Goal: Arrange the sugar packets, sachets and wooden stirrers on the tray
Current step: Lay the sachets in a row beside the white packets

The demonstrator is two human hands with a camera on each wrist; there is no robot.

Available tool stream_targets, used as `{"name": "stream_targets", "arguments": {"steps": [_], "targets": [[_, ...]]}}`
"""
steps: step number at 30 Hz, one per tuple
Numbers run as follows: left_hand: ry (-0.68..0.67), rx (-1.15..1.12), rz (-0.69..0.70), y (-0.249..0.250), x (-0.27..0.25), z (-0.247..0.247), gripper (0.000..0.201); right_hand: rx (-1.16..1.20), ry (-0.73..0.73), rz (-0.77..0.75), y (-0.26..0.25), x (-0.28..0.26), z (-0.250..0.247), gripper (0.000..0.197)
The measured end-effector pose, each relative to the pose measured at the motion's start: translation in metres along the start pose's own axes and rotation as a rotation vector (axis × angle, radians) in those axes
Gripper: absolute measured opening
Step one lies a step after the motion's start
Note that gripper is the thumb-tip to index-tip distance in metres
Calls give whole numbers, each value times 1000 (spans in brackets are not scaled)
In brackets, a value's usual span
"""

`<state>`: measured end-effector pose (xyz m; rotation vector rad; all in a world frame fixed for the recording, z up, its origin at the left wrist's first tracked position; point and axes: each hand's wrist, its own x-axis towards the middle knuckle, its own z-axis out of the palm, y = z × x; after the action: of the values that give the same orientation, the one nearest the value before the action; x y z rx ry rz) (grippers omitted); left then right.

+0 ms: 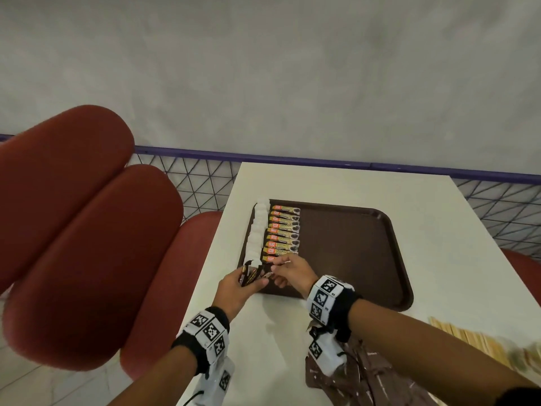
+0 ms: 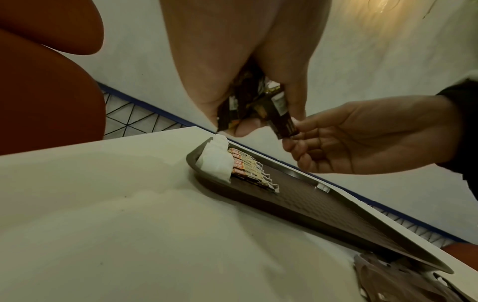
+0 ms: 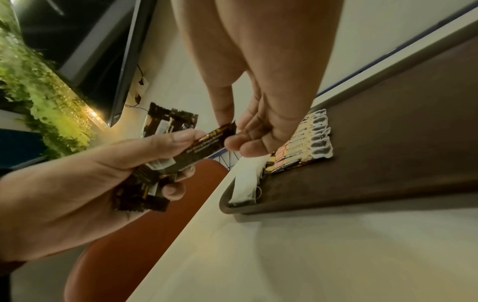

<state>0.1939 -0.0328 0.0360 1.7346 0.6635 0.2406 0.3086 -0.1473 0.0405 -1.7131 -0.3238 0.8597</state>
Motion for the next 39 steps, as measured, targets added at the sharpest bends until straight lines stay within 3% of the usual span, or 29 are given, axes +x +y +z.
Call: {"name": "stream_targets", "arguments": {"steps": [3,8,14,17,22,27,29,39], "targets": [[73,-26,27,3,-3,-5,11,12,66,-23,-2,-1,-12,22],[187,-13,-32,-6,3,-21,9,43,117,-56,1,0,-25,16],[92,-4,-88,-3,4,-17,16,156,42,-47,1,-2,-18,21],[98,-32,-89,-2,6,-13,9,176,6,-41,2,-2,-14,20],[95,-64,-94,-8,12,-12,8,-35,37,-42,10,3,-21,13],[101,-157,-156,-20,19,-13,10,-181,221,-24,22,14,-35,20],[143,-192,-197,-25,20,-19,13,-222,267,23,25,17,-43,8],[213,-179,-244,-41,22,-39,20,-357,304,160,32,34,-43,5]]}}
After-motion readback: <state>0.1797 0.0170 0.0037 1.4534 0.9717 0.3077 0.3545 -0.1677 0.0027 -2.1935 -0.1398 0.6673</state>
